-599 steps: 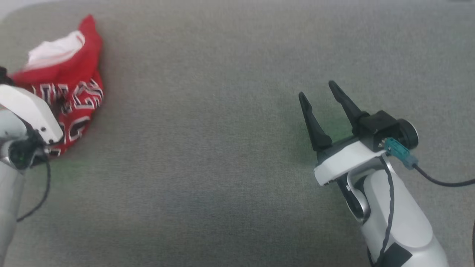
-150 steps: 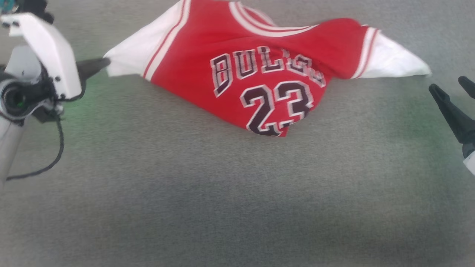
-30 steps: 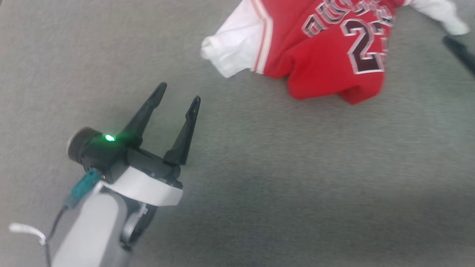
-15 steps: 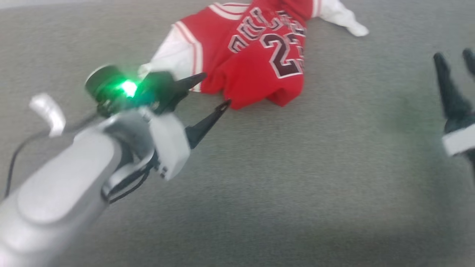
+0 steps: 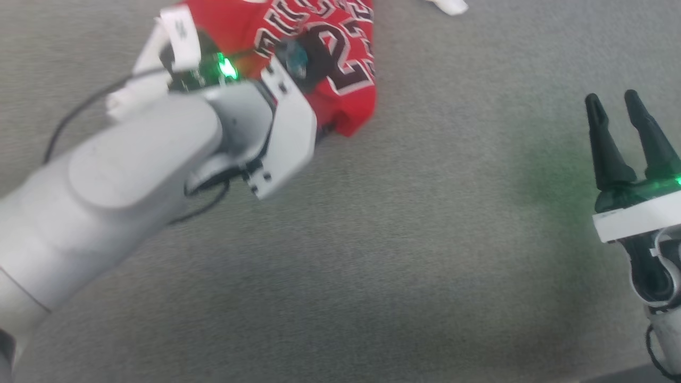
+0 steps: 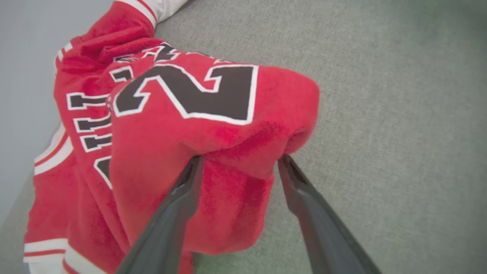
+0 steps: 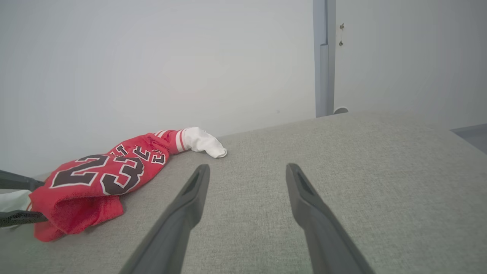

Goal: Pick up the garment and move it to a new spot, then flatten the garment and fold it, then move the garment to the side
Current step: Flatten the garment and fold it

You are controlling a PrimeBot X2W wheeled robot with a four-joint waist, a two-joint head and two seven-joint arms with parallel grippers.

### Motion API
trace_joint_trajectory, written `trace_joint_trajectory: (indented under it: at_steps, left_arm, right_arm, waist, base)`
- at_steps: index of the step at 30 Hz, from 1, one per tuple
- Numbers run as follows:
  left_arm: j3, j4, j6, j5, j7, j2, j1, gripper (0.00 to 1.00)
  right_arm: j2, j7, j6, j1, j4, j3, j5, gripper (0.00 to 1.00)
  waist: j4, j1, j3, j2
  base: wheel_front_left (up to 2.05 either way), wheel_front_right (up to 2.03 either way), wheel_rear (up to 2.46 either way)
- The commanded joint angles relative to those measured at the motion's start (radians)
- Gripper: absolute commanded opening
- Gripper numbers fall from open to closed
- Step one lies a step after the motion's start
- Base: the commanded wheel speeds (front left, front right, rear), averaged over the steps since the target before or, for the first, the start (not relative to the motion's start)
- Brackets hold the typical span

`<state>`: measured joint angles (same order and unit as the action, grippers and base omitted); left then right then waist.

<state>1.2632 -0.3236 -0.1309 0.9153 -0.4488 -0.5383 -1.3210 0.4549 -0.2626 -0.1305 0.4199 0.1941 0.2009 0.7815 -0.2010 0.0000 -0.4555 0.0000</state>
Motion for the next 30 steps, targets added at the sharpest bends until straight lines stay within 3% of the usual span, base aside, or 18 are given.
trace_joint_trajectory:
  at_steps: [1,9,10,11,12,20,30]
  left_arm:
    - [0.008,-0.022,0.001,0.0,-0.008,0.0,-0.008,1.0]
    - [0.022,-0.143,0.001,-0.098,-0.052,0.0,0.014,1.0]
    - [0.025,-0.15,0.001,-0.104,-0.056,-0.004,0.028,0.65]
    - [0.027,-0.151,0.001,-0.104,-0.049,-0.008,0.042,0.23]
    - [0.029,-0.153,0.001,-0.09,-0.041,-0.013,0.053,0.0]
    - [0.022,0.026,-0.001,-0.029,0.036,-0.062,0.068,0.0]
    - [0.018,0.368,0.0,0.046,0.066,-0.215,0.179,0.0]
  right_arm:
    - [-0.01,-0.002,0.0,0.015,-0.003,0.006,0.002,1.0]
    - [-0.046,-0.003,0.0,0.023,0.004,0.009,0.007,1.0]
    - [-0.049,-0.003,0.0,0.025,0.005,0.009,0.006,1.0]
    - [-0.051,-0.003,0.0,0.027,0.005,0.008,0.005,1.0]
    - [-0.051,-0.003,0.0,0.029,0.006,0.006,0.003,1.0]
    - [-0.022,-0.003,0.0,0.013,0.004,-0.004,-0.006,1.0]
    - [0.018,0.017,0.0,-0.016,0.001,-0.013,0.0,1.0]
  waist:
    - [-0.034,0.0,-0.03,0.0]
    - [-0.084,0.0,-0.075,0.0]
    - [-0.087,0.0,-0.078,0.0]
    - [-0.087,0.0,-0.079,0.0]
    - [-0.087,0.0,-0.08,0.0]
    - [-0.026,0.0,-0.038,0.0]
    - [0.062,0.0,0.029,0.0]
  base:
    - [0.0,0.0,0.0]
    - [0.0,0.0,0.0]
    - [0.0,0.0,0.0]
    - [0.0,0.0,0.0]
    - [0.0,0.0,0.0]
    - [0.0,0.0,0.0]
    - [0.0,0.0,0.0]
